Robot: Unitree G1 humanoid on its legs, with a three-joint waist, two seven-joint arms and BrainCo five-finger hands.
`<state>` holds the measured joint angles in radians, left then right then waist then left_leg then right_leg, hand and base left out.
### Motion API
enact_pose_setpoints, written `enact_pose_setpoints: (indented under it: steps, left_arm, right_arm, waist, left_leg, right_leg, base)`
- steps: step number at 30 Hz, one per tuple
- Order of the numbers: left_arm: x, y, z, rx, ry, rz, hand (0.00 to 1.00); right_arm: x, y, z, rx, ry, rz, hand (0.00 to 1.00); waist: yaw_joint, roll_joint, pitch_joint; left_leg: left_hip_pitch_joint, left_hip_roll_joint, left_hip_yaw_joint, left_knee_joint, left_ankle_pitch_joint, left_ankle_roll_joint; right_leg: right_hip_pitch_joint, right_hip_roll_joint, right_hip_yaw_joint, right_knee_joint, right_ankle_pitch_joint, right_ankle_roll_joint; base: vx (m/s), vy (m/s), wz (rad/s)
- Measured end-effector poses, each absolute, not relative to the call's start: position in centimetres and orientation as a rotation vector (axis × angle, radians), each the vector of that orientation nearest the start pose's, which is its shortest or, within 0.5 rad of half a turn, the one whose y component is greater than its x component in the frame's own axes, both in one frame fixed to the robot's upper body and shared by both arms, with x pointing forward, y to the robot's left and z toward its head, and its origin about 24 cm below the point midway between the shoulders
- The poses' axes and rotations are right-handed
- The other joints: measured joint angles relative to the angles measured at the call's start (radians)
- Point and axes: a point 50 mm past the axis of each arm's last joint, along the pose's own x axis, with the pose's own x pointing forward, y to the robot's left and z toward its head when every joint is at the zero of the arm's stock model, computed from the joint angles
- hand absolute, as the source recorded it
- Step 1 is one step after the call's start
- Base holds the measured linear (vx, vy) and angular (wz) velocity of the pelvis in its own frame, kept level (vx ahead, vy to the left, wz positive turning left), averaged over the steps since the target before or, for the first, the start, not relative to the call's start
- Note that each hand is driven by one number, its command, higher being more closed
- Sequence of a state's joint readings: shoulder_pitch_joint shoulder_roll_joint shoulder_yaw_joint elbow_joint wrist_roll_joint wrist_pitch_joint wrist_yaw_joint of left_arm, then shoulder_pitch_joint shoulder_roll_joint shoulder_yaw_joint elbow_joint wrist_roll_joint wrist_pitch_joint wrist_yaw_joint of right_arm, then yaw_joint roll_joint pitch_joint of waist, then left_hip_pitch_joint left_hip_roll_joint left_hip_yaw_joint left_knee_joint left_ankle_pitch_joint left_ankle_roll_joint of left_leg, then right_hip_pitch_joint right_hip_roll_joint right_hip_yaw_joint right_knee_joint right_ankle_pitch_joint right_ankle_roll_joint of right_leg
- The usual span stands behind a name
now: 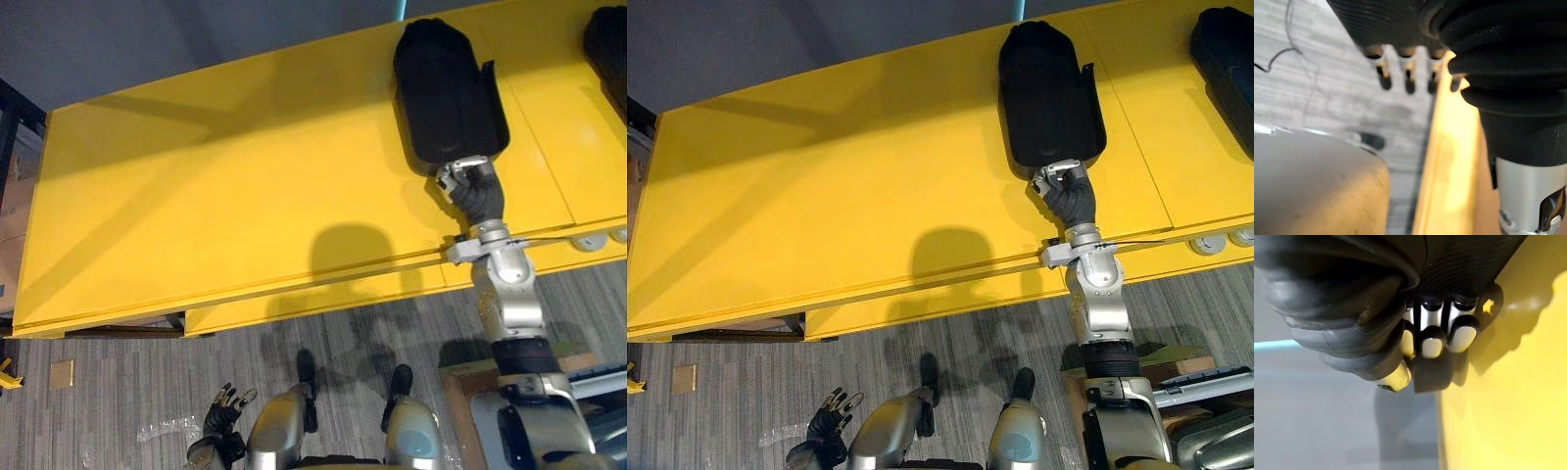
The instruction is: Walk over and take plastic housings, then place them on the shelf
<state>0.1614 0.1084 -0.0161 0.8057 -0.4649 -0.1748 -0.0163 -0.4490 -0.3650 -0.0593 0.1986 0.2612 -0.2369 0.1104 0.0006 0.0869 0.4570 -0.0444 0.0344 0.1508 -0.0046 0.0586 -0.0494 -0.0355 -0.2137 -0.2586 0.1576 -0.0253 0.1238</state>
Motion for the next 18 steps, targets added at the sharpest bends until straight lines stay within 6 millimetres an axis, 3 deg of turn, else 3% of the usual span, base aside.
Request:
enact_pose_setpoints:
  steps: [4,6,7,9,10,15,18]
  left_arm:
    - [12.4,19.7,-13.3,-0.304,0.754,0.293,0.00]
    - [11.9,20.2,-13.4,-0.297,0.755,0.311,0.00]
    - [11.9,20.2,-13.4,-0.297,0.755,0.312,0.00]
    - [11.0,20.9,-13.4,-0.295,0.754,0.352,0.00]
    - [10.6,21.2,-13.5,-0.287,0.757,0.365,0.00]
    - [10.0,21.1,-13.9,-0.255,0.790,0.363,0.00]
    - [9.8,20.7,-14.1,-0.244,0.816,0.342,0.00]
  right_arm:
    - [28.8,-19.6,17.3,-0.106,-0.600,0.142,1.00]
    - [26.7,-19.5,17.2,-0.078,-0.638,0.134,1.00]
    - [26.6,-19.6,17.2,-0.077,-0.639,0.132,1.00]
    - [24.6,-20.6,16.0,-0.047,-0.619,0.076,1.00]
    - [23.7,-21.3,15.7,-0.043,-0.619,0.041,0.00]
    - [21.7,-23.1,15.9,-0.033,-0.669,-0.090,0.00]
    - [20.9,-24.3,14.4,-0.005,-0.598,-0.210,0.00]
  waist:
    - [-0.001,-0.008,-0.004]
    - [-0.020,-0.031,-0.026]
    - [-0.020,-0.033,-0.027]
    - [-0.028,-0.077,-0.068]
    - [-0.034,-0.098,-0.101]
    - [-0.058,-0.153,-0.203]
    - [-0.075,-0.156,-0.222]
  left_leg:
    - [0.026,0.006,0.023,-0.029,0.002,-0.003]
    - [0.037,0.013,0.034,-0.049,0.004,-0.007]
    - [0.039,0.013,0.035,-0.051,0.005,-0.008]
    - [0.077,0.022,0.057,-0.074,0.002,-0.016]
    - [0.084,0.027,0.064,-0.074,-0.007,-0.022]
    - [0.130,0.042,0.124,-0.075,-0.032,-0.039]
    - [0.169,0.051,0.164,-0.075,-0.047,-0.045]
  right_leg:
    - [0.004,0.009,0.021,-0.012,0.000,0.000]
    - [0.006,0.020,0.027,-0.027,0.001,0.001]
    - [0.006,0.021,0.029,-0.028,0.001,0.001]
    - [0.037,0.035,0.042,-0.060,0.002,0.001]
    - [0.047,0.041,0.047,-0.076,0.003,0.002]
    - [0.079,0.063,0.100,-0.122,0.013,0.001]
    - [0.099,0.075,0.135,-0.128,0.016,-0.002]
  base:
    - [0.04,-0.007,-0.18]
    - [0.06,-0.028,-0.11]
    - [0.08,-0.034,-0.26]
    - [0.12,-0.034,-0.26]
    - [0.11,-0.028,-0.12]
    - [0.10,-0.016,-0.32]
    - [0.03,-0.006,-0.38]
